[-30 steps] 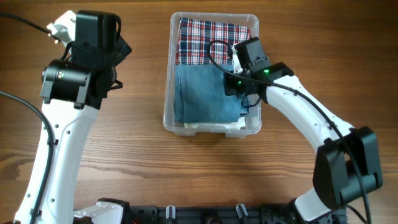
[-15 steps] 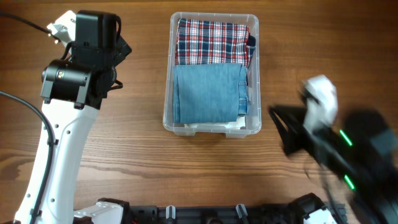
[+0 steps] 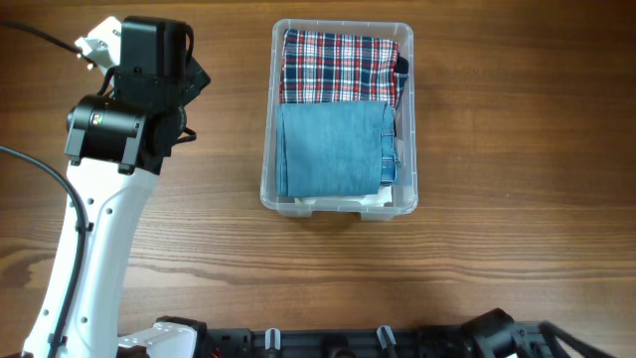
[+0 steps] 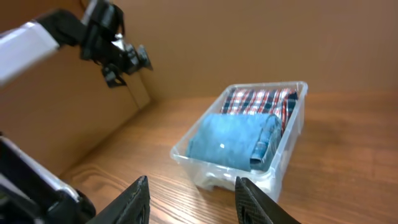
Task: Pack container
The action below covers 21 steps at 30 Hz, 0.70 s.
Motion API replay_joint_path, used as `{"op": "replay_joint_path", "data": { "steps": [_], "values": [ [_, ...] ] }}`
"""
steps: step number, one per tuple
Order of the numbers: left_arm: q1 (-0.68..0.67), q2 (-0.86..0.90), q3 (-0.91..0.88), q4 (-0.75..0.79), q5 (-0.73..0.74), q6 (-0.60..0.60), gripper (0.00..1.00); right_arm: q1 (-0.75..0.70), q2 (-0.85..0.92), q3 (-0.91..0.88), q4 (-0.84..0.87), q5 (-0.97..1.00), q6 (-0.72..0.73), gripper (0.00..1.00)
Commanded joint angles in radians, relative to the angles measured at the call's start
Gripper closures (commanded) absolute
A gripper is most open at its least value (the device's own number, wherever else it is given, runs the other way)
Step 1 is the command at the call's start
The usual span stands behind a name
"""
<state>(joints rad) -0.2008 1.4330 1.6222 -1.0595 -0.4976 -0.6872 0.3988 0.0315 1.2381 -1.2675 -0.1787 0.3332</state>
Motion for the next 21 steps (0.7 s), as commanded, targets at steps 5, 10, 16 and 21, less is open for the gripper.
{"op": "replay_joint_path", "data": {
  "steps": [5, 10, 16, 21],
  "values": [
    [0.004, -0.010, 0.002, 0.000, -0.016, -0.002, 0.00, 0.002, -0.024, 0.018, -0.061, 0.021, 0.063, 0.00],
    [0.004, -0.010, 0.002, 0.000, -0.016, -0.002, 0.00, 0.002, -0.023, 0.017, -0.056, 0.021, 0.064, 0.00],
    [0.004, -0.010, 0.002, 0.000, -0.016, -0.002, 0.00, 0.002, -0.023, 0.017, -0.090, 0.022, 0.062, 0.00],
    [0.004, -0.010, 0.002, 0.000, -0.016, -0.002, 0.00, 0.002, -0.023, 0.017, -0.137, 0.026, 0.062, 0.00]
  ]
}}
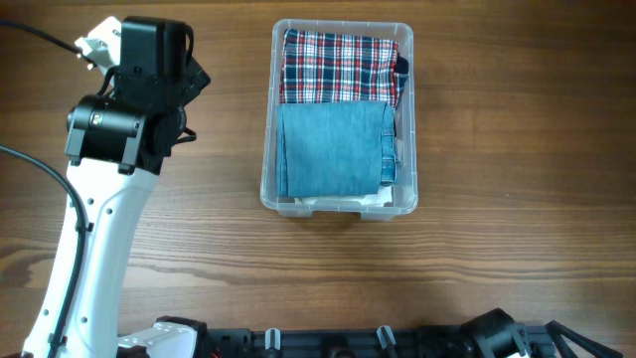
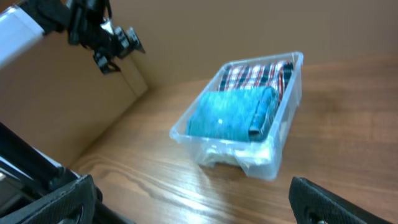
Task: Pack container
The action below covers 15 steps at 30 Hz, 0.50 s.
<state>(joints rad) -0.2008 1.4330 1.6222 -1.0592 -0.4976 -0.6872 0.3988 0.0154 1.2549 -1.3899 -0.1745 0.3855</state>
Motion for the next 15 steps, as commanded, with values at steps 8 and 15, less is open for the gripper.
{"op": "replay_joint_path", "data": {
  "steps": [8, 15],
  "values": [
    [0.004, -0.010, 0.002, 0.000, -0.016, -0.002, 0.00, 0.002, -0.007, -0.031, 0.088, 0.072, 0.010, 0.00],
    [0.004, -0.010, 0.002, 0.000, -0.016, -0.002, 0.00, 0.002, -0.007, -0.183, 0.304, 0.074, 0.287, 0.00]
  ]
}}
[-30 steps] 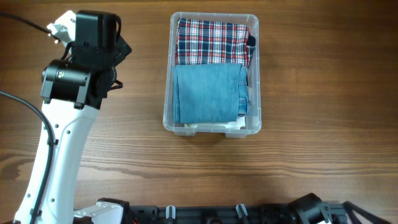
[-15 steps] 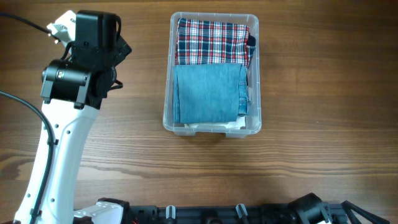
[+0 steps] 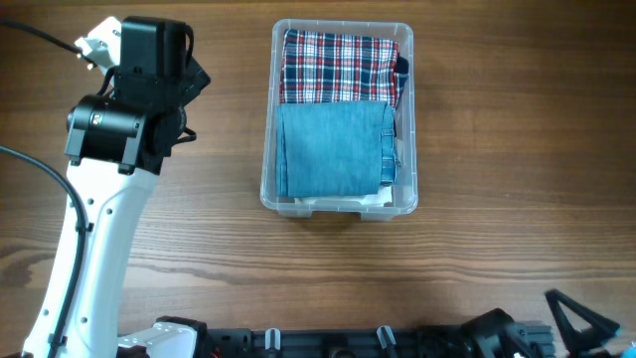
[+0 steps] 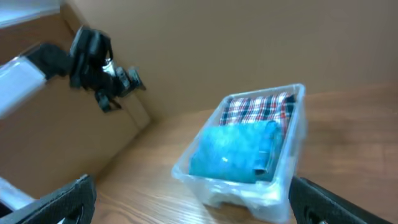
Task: Pack container
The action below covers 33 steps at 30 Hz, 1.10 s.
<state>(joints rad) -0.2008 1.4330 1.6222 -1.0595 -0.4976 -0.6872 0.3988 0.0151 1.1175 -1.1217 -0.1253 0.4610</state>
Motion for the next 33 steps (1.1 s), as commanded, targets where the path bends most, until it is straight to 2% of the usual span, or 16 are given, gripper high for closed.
{"op": "replay_joint_path", "data": {
  "steps": [1, 7, 11, 15, 19, 22, 27, 31, 33],
  "values": [
    [0.004, -0.010, 0.002, 0.000, -0.016, -0.002, 0.00, 0.002, -0.007, -0.051, 0.027, 0.026, 0.275, 0.00],
    [0.004, -0.010, 0.002, 0.000, -0.016, -0.002, 0.00, 0.002, -0.007, -0.051, -0.089, 0.073, 0.566, 0.00],
    [0.004, -0.010, 0.002, 0.000, -0.016, -0.002, 0.00, 0.002, -0.007, -0.053, -0.250, 0.130, 0.867, 0.00],
    [0.004, -0.010, 0.002, 0.000, -0.016, -0.002, 0.00, 0.002, -0.007, -0.053, -0.241, 0.185, 1.021, 0.00],
    [0.004, -0.010, 0.002, 0.000, -0.016, -0.002, 0.00, 0.002, -0.010, -0.079, -0.176, 0.238, 0.983, 0.00],
    [0.004, -0.010, 0.002, 0.000, -0.016, -0.002, 0.00, 0.002, -0.010, -0.165, -0.066, 0.260, 0.893, 0.00],
    [0.004, -0.010, 0.002, 0.000, -0.016, -0.002, 0.00, 0.002, -0.010, -0.401, 0.339, 0.222, 0.668, 0.00],
    [0.004, -0.010, 0.002, 0.000, -0.016, -0.002, 0.00, 0.002, -0.010, -0.653, 0.787, 0.137, 0.470, 0.00],
    [0.004, -0.010, 0.002, 0.000, -0.016, -0.002, 0.00, 0.002, -0.010, -0.760, 0.948, 0.116, 0.403, 0.00]
  ]
}}
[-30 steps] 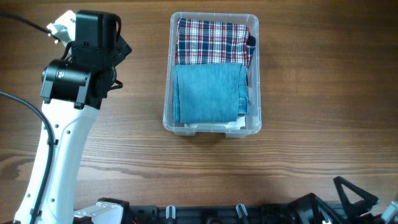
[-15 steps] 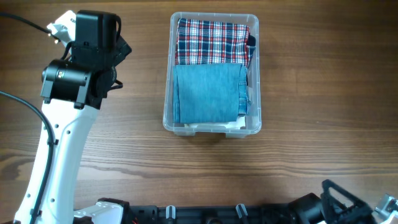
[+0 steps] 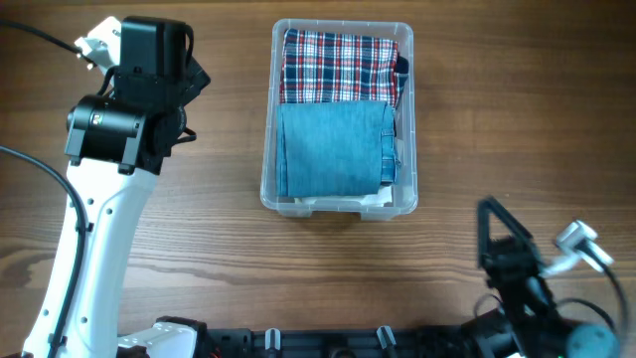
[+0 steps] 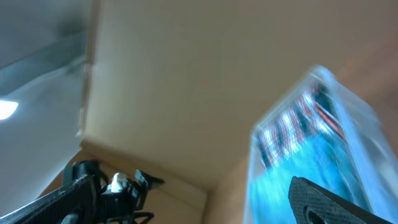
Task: Pack container
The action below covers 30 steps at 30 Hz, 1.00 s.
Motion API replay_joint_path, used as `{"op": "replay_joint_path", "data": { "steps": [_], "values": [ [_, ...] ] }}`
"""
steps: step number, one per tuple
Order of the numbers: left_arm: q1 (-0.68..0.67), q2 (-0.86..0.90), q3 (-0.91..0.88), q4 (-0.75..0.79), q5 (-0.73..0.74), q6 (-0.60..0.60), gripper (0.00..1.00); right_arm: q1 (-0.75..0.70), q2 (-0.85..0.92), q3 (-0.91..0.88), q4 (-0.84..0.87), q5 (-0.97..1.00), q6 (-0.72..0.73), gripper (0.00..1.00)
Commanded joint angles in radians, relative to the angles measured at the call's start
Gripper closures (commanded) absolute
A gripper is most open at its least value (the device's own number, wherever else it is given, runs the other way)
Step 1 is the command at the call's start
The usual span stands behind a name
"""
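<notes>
A clear plastic container (image 3: 340, 204) stands in the middle of the table. A folded plaid cloth (image 3: 338, 66) fills its far half and folded blue denim (image 3: 331, 149) its near half. In the blurred right wrist view the container (image 4: 323, 130) fills the right side. My right gripper (image 3: 532, 249) (image 4: 199, 208) is raised near the front right edge of the table, fingers wide apart and holding nothing. My left gripper (image 3: 191, 104) hangs left of the container, its fingers spread with nothing between them.
The left arm's white link (image 3: 94, 239) runs down the left side of the table. A brown cardboard wall (image 4: 186, 93) stands behind the table. Bare wood (image 3: 517, 119) lies to the right of the container.
My right gripper has come up from the bottom right edge to a spot closer to the container. Its camera now tilts upward and is blurred. The left arm and the container have not moved.
At first my right gripper was low at the front edge with its fingers fairly close together. Then its fingers stood wide apart. It has since risen into the overhead view at the front right. The packed container and the left arm stayed as they were throughout.
</notes>
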<state>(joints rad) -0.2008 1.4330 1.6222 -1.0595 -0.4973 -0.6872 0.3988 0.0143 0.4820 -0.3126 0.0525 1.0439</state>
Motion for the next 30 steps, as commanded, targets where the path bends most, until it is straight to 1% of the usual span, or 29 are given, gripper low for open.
{"op": "replay_joint_path", "data": {
  "steps": [1, 5, 6, 8, 10, 14, 17, 19, 23, 30],
  "values": [
    [0.004, -0.010, 0.002, 0.000, -0.017, -0.002, 0.00, 0.002, -0.010, -0.177, 0.200, -0.061, -0.208, 0.00],
    [0.004, -0.010, 0.002, 0.000, -0.017, -0.002, 0.00, -0.007, -0.010, -0.304, 0.297, -0.061, -0.319, 0.00],
    [0.004, -0.010, 0.002, 0.000, -0.017, -0.002, 0.00, -0.008, -0.010, -0.334, 0.328, -0.049, -0.322, 0.00],
    [0.004, -0.010, 0.002, 0.000, -0.017, -0.002, 0.00, -0.011, -0.010, -0.373, 0.343, -0.015, -0.329, 0.00],
    [0.004, -0.010, 0.002, 0.000, -0.017, -0.002, 0.00, -0.011, -0.010, -0.403, 0.349, -0.003, -0.394, 0.00],
    [0.004, -0.010, 0.002, 0.000, -0.017, -0.002, 0.00, -0.011, -0.010, -0.479, 0.419, -0.072, -0.624, 0.00],
    [0.004, -0.010, 0.002, 0.000, -0.017, -0.002, 0.00, -0.014, -0.010, -0.477, 0.404, -0.169, -0.821, 0.00],
    [0.004, -0.010, 0.002, 0.000, -0.017, -0.002, 0.00, -0.038, -0.010, -0.477, 0.378, -0.238, -0.927, 0.00],
    [0.004, -0.010, 0.002, 0.000, -0.017, -0.002, 0.00, -0.151, -0.010, -0.477, 0.331, -0.253, -0.939, 0.00],
    [0.004, -0.010, 0.002, 0.000, -0.017, -0.002, 0.00, -0.354, -0.010, -0.477, 0.330, -0.241, -0.936, 0.00]
  ]
}}
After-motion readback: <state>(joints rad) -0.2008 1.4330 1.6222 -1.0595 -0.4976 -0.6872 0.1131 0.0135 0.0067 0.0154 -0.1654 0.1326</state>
